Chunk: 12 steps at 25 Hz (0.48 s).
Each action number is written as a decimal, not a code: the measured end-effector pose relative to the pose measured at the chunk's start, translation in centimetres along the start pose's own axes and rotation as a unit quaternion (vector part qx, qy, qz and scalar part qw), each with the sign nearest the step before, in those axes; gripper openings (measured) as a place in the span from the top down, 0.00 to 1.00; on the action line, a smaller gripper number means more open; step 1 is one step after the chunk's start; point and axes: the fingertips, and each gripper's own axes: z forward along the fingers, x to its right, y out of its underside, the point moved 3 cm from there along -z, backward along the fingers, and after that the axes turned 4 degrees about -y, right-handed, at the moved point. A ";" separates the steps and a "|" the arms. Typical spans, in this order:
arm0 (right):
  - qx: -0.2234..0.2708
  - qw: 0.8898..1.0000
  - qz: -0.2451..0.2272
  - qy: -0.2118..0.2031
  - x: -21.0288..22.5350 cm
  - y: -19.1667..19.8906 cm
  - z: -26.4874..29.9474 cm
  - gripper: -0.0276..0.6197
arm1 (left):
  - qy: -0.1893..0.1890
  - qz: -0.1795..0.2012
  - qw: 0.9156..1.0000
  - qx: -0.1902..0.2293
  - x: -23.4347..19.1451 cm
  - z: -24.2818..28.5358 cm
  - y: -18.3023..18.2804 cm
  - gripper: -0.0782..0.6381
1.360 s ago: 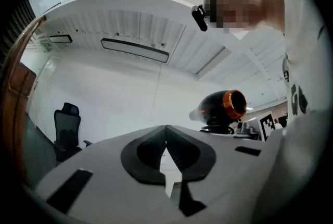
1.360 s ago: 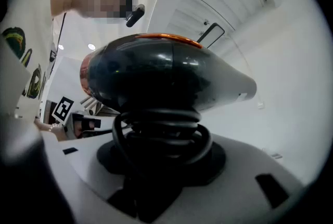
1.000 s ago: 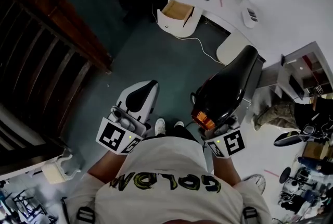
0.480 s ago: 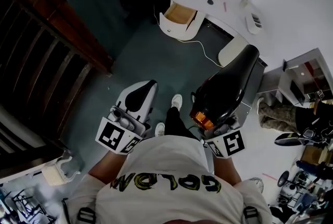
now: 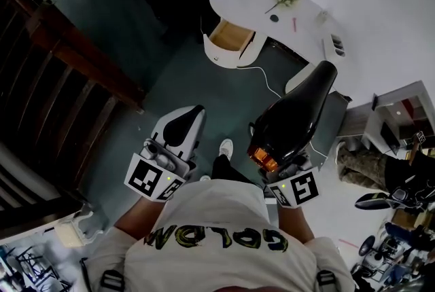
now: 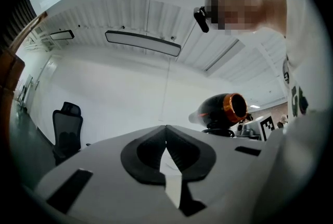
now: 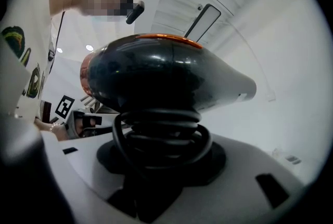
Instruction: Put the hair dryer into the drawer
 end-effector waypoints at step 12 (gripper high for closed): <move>-0.005 1.000 0.013 -0.005 13.0 1.0 3.6 0.60 | -0.016 0.010 1.000 -0.011 -2.1 12.8 1.5 0.88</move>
